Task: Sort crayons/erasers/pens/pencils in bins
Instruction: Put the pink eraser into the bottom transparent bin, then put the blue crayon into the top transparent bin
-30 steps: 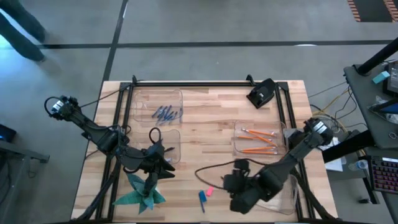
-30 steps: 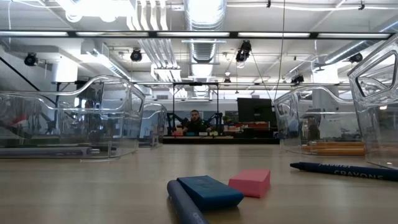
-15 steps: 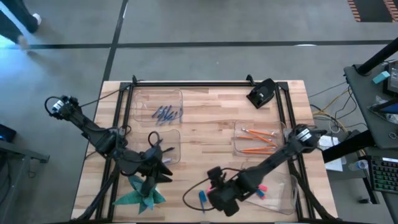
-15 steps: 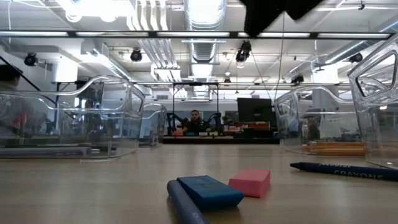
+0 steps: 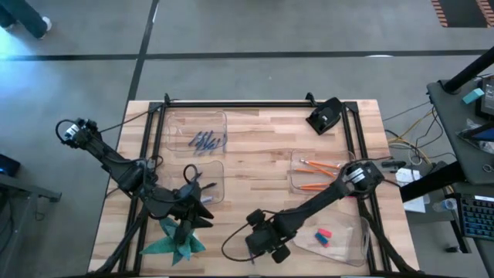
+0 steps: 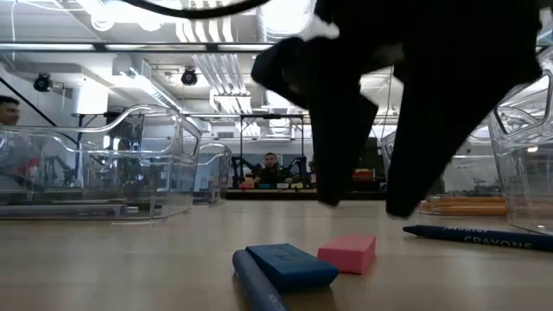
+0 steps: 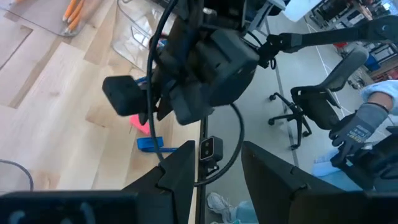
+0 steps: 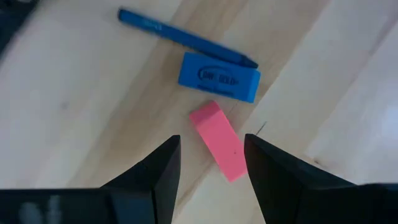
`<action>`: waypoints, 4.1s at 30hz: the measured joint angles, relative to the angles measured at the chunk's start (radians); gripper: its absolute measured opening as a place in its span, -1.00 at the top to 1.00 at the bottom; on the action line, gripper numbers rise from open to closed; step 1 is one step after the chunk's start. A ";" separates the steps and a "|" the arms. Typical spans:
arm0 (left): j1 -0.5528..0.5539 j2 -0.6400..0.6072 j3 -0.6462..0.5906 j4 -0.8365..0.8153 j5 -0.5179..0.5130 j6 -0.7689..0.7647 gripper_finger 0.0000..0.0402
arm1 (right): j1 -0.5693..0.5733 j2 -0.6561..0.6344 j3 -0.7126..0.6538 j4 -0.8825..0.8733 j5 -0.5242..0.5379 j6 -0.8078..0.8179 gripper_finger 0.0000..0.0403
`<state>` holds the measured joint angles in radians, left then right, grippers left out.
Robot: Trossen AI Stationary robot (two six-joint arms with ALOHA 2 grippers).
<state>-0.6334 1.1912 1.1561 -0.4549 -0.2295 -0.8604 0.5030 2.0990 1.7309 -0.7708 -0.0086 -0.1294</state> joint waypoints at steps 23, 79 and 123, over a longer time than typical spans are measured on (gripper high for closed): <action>0.000 0.000 0.000 -0.003 0.000 0.000 0.41 | -0.046 0.062 0.004 0.017 -0.013 0.061 0.28; -0.002 0.000 0.000 -0.002 -0.011 0.003 0.41 | 0.358 -0.403 -0.338 -0.533 -0.072 1.529 0.91; -0.043 0.000 0.000 -0.003 -0.011 0.003 0.41 | 0.309 -0.434 -0.140 -0.389 0.356 1.756 0.29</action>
<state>-0.6762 1.1912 1.1561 -0.4575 -0.2401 -0.8577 0.8124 1.6651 1.5911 -1.1594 0.3475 1.6267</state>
